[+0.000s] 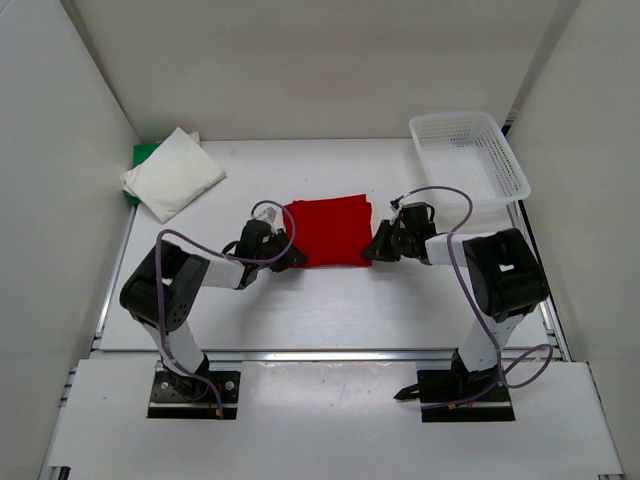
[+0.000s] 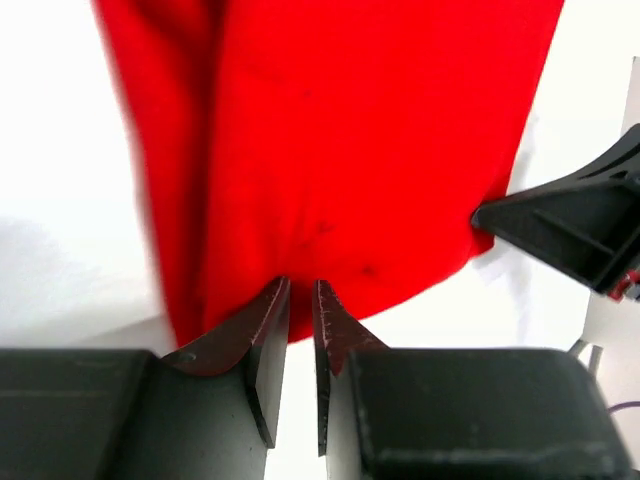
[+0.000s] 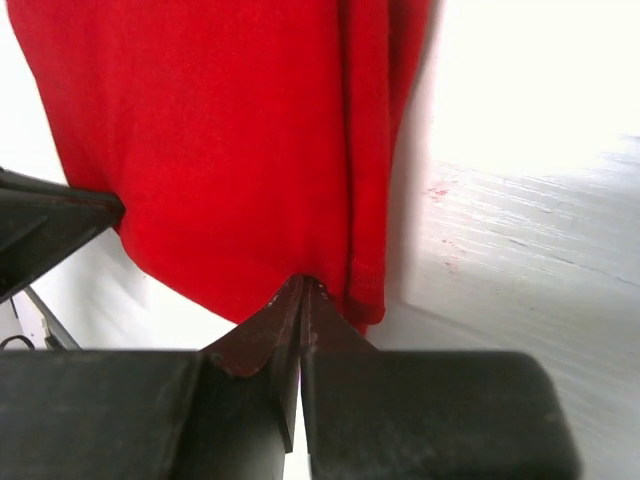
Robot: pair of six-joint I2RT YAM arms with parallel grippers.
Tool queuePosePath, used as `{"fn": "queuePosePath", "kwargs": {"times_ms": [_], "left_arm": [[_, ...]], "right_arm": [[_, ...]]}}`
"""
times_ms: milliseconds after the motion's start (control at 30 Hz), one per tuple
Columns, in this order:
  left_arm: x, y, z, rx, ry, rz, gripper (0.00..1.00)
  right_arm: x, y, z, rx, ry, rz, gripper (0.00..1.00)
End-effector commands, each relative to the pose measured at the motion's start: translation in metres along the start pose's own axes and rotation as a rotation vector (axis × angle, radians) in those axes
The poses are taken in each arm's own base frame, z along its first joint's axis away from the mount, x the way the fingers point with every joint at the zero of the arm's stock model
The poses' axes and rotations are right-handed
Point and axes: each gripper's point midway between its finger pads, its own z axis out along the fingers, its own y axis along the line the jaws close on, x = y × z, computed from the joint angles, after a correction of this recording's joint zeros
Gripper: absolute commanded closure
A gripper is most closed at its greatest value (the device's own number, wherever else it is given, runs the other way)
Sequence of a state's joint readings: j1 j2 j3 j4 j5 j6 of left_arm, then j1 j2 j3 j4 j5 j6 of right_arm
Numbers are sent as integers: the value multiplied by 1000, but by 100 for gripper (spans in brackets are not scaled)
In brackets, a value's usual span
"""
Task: Fold and stack the t-shirts
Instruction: Fold the long partially folded tshirt into a neat square, then put the neatly folded tshirt into the corner of the board with the left arm
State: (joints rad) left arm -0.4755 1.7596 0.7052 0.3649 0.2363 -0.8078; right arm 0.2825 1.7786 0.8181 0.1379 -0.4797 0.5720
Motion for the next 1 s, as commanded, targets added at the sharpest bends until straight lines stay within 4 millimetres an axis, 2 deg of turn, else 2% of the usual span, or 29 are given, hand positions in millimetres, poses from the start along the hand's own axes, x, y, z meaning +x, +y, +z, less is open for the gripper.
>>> {"fn": "queuePosePath", "kwargs": {"times_ms": [0, 100, 167, 267, 333, 367, 400, 433, 467, 533, 567, 633, 733, 767, 833, 867, 933, 967], "left_arm": [[20, 20, -24, -13, -5, -45, 72], [21, 4, -43, 52, -26, -48, 68], [7, -8, -59, 80, -82, -25, 62], [-8, -2, -79, 47, -152, -20, 48], [-25, 11, -87, -15, -218, 3, 35], [-32, 20, -91, -49, -235, -3, 31], [-33, 25, -92, -63, -236, -8, 19], [-33, 37, -93, -92, -237, -29, 2], [-37, 45, -95, -111, -251, -33, 1], [-41, 51, -93, -129, -260, -38, 2], [-39, 53, -90, -137, -244, -32, 1], [-38, 60, -80, -154, -215, -44, 1], [-41, 57, -55, -136, -166, -51, 1], [-35, 51, -49, -122, -142, -47, 1], [-31, 52, -27, -136, -96, -53, 3], [-26, 50, -21, -131, -77, -54, 7], [-30, 40, 1, -111, -67, -48, 12], [-23, 40, 10, -109, -42, -55, 21]], "right_arm": [[1, -3, -2, 5, -43, -32, 100], [-1, 9, -9, -30, -49, -43, 100], [-5, 24, -15, -75, -58, -57, 99], [-13, 57, -34, -180, -99, -94, 78], [-18, 69, -44, -206, -135, -116, 66], [-18, 72, -49, -205, -150, -118, 64], [-16, 73, -52, -205, -155, -125, 59], [-15, 76, -56, -206, -169, -140, 55], [-16, 80, -62, -213, -191, -145, 53], [-3, 74, -65, -211, -184, -140, 48], [-4, 82, -71, -236, -203, -151, 49], [7, 75, -75, -230, -194, -135, 49], [19, 77, -83, -259, -208, -150, 49], [17, 74, -85, -254, -217, -140, 49], [22, 69, -88, -252, -213, -139, 49], [25, 66, -88, -251, -206, -137, 49], [24, 64, -91, -258, -217, -130, 49], [26, 65, -91, -262, -211, -136, 49]]}}
